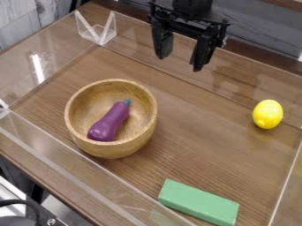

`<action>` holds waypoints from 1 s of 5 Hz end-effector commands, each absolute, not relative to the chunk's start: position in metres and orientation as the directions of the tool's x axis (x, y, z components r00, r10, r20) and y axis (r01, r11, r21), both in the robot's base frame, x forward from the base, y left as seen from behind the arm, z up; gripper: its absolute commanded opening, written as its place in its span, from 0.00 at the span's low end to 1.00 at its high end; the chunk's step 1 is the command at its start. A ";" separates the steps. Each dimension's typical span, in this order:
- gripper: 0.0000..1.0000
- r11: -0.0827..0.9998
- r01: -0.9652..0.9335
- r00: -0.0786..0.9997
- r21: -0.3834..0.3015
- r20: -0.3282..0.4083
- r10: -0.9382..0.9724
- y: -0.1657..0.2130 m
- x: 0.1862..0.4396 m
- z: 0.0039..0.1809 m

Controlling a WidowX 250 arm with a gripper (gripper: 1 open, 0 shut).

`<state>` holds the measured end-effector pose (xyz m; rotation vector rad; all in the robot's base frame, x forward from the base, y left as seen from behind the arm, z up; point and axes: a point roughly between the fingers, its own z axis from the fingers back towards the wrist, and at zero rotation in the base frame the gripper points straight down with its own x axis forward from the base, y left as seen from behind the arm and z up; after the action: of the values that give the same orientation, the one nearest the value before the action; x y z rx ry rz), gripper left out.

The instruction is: Remove the purple eggplant from inside the brown bowl and put it on the table

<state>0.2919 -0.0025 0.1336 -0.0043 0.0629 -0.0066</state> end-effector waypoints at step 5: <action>1.00 1.000 0.028 0.996 0.012 -0.087 -0.027 0.050 0.226 0.103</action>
<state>0.2216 0.0485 0.0899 -0.0022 0.1451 -0.0195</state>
